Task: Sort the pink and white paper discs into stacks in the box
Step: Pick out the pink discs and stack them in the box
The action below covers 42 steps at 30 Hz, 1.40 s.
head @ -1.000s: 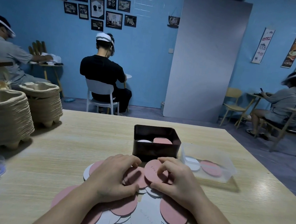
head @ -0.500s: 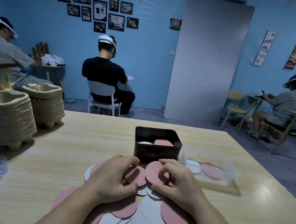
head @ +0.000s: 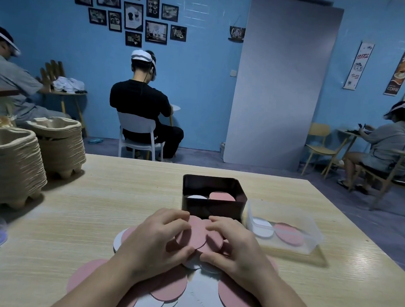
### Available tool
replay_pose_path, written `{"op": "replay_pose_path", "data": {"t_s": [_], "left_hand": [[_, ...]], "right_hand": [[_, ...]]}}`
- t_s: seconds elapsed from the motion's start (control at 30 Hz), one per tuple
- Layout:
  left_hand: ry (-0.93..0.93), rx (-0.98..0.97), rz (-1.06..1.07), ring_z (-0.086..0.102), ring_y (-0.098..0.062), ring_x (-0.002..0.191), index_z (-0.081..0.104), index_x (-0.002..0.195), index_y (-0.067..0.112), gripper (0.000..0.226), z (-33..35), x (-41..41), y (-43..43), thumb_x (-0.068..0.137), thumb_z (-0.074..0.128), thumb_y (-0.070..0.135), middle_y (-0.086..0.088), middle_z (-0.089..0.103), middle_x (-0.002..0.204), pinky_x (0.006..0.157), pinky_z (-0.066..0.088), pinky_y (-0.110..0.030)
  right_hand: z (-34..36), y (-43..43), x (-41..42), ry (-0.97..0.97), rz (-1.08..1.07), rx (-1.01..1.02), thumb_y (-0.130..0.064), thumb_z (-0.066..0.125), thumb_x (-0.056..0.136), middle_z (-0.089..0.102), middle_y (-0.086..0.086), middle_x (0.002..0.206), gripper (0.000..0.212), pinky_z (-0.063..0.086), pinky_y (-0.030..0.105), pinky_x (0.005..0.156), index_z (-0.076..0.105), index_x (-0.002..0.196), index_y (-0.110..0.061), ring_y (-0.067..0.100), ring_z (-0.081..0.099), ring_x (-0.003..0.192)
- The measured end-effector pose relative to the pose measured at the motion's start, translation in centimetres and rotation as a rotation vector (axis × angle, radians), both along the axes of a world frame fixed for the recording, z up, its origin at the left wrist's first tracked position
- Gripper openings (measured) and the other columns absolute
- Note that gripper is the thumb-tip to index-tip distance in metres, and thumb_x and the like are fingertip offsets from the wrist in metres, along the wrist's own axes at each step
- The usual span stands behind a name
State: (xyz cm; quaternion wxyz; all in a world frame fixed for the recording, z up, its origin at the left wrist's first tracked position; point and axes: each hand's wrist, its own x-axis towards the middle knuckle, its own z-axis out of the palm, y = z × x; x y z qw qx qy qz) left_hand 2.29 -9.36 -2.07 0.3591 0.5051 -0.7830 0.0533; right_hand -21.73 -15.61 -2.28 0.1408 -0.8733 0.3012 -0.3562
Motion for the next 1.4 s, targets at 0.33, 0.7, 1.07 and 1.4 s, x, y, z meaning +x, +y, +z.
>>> {"op": "replay_pose_path", "data": {"t_s": [0.33,0.7,1.07,1.4], "left_hand": [[0.055,-0.016,-0.046,0.050,0.011,0.122,0.065,0.113,0.028,0.035,0.5,0.4,0.3,0.084,0.071,0.047,0.016,0.066,0.126,0.101,0.041,-0.015],[-0.022,-0.062,-0.077,0.064,-0.009,0.108,0.069,0.103,0.028,0.023,-0.1,-0.1,-0.1,0.088,0.075,0.044,0.012,0.070,0.124,0.086,0.052,-0.024],[-0.019,-0.026,-0.076,0.062,-0.005,0.104,0.066,0.108,0.028,0.027,0.1,0.1,0.2,0.087,0.080,0.037,0.013,0.072,0.116,0.082,0.044,-0.014],[-0.170,0.128,0.060,0.057,-0.006,0.109,0.055,0.126,0.039,0.053,0.6,1.0,0.8,0.083,0.057,0.070,0.020,0.067,0.115,0.095,0.044,-0.030]], "right_hand": [[0.4,0.1,-0.2,-0.038,-0.029,-0.056,-0.055,0.077,0.082,0.060,-0.008,0.137,0.031,0.046,0.025,0.102,0.065,0.093,-0.029,-0.001,0.048,0.135],[0.2,0.0,0.5,-0.002,0.022,-0.091,-0.053,0.079,0.079,0.062,-0.008,0.136,0.037,0.048,0.029,0.102,0.059,0.091,-0.024,0.001,0.049,0.135],[0.3,0.1,0.4,-0.040,0.032,-0.075,-0.051,0.081,0.079,0.062,-0.002,0.139,0.037,0.047,0.028,0.104,0.061,0.089,-0.022,0.000,0.046,0.140],[0.0,-0.4,-0.2,0.000,-0.053,-0.047,-0.058,0.080,0.075,0.064,-0.005,0.129,0.041,0.056,0.031,0.085,0.058,0.084,-0.025,0.001,0.052,0.131]]}}
